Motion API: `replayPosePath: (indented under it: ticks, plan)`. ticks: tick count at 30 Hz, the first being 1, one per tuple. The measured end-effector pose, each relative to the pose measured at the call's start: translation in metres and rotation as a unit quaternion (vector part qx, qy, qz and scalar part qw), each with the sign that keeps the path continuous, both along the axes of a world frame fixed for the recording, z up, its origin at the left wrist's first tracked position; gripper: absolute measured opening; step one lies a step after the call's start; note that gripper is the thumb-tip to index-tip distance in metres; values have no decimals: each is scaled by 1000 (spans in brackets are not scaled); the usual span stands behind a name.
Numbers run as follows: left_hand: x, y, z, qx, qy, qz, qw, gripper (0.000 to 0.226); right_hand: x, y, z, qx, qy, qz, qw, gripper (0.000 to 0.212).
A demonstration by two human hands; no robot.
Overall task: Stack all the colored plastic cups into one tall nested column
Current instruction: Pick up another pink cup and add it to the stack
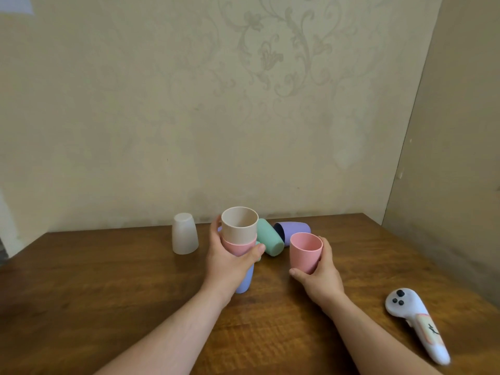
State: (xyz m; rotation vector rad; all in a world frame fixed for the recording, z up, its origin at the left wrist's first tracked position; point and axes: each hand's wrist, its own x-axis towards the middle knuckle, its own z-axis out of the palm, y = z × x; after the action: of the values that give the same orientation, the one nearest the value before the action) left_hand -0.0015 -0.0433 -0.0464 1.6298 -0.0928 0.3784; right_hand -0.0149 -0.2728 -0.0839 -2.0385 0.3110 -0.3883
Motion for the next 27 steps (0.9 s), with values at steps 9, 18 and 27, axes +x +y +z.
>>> replayPosePath:
  ticks: [9, 18, 27]
  plan:
    - [15, -4, 17, 31, 26, 23, 999, 85, 14, -12, 14, 93, -4, 17, 995, 95]
    - [9, -2, 23, 54, 23, 32, 998, 88, 11, 3, 90, 133, -104, 30, 985, 60]
    - [13, -6, 29, 65, 67, 39, 995, 80, 8, 94, 184, 148, -192, 214, 946, 68]
